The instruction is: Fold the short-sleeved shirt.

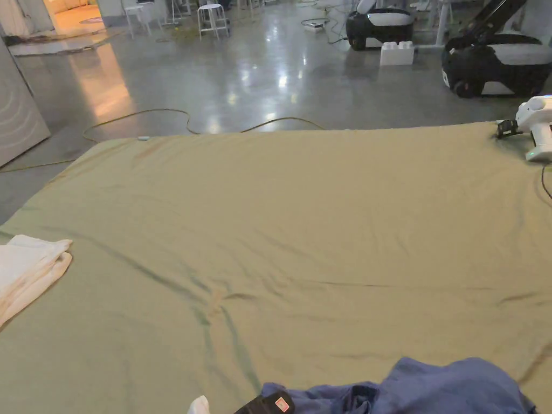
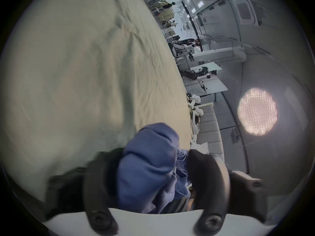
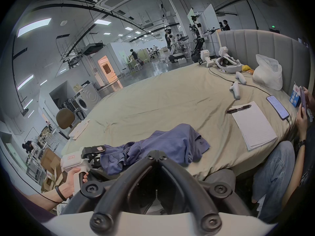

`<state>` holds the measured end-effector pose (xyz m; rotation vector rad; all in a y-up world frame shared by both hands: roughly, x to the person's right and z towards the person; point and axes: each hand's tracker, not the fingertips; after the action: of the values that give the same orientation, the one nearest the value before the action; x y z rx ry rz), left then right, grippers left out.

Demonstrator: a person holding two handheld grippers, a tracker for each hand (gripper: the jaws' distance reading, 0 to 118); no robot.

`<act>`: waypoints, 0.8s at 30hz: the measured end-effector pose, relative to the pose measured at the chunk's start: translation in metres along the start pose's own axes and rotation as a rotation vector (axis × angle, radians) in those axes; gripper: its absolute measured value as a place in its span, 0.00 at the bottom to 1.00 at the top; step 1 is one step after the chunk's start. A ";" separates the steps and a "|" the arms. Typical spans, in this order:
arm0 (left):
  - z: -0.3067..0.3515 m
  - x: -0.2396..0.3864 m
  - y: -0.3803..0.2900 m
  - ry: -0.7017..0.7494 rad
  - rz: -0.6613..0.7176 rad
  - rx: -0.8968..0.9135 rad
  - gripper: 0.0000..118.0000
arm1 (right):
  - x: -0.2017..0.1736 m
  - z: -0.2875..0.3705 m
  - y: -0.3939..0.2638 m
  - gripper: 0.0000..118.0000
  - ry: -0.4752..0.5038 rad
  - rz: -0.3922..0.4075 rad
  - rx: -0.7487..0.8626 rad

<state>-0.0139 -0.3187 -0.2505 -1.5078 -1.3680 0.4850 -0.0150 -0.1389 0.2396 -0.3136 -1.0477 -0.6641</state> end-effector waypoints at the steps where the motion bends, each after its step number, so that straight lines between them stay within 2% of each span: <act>1: -0.003 -0.001 -0.001 0.051 0.016 0.006 0.34 | 0.002 0.002 -0.001 0.00 -0.003 -0.003 0.002; 2: -0.003 -0.004 -0.001 0.091 0.010 0.028 0.26 | 0.004 0.003 -0.001 0.00 -0.005 -0.009 0.002; 4: 0.004 -0.011 0.000 0.013 0.072 0.046 0.26 | 0.007 0.003 -0.002 0.00 -0.012 -0.021 0.002; 6: 0.016 -0.010 0.005 0.023 0.104 0.078 0.24 | 0.011 0.003 -0.003 0.00 -0.023 -0.027 0.001; 9: 0.050 -0.007 0.021 -0.054 0.226 0.165 0.24 | 0.015 0.002 -0.004 0.00 -0.021 -0.028 0.003; 12: 0.096 0.013 0.054 0.032 0.065 0.245 0.24 | 0.017 -0.002 -0.005 0.00 -0.014 -0.022 -0.001; 14: 0.121 0.037 0.071 0.188 -0.069 0.285 0.24 | 0.014 -0.006 -0.005 0.00 -0.004 -0.020 -0.007; 17: 0.131 0.073 0.079 0.281 -0.156 0.338 0.24 | 0.010 -0.013 -0.007 0.00 0.005 -0.013 -0.024; 21: 0.083 0.131 0.046 0.449 -0.470 0.337 0.24 | -0.001 -0.017 -0.008 0.00 0.014 0.016 -0.037; 23: 0.048 0.148 0.024 0.451 -0.561 0.300 0.24 | -0.004 -0.015 -0.009 0.00 0.029 0.026 -0.039; 24: 0.028 0.153 0.012 0.424 -0.555 0.259 0.24 | -0.005 -0.013 -0.009 0.00 0.031 0.036 -0.037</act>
<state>0.0118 -0.1672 -0.2247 -0.8973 -1.2549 -0.0144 -0.0131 -0.1509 0.2278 -0.3527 -0.9985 -0.6550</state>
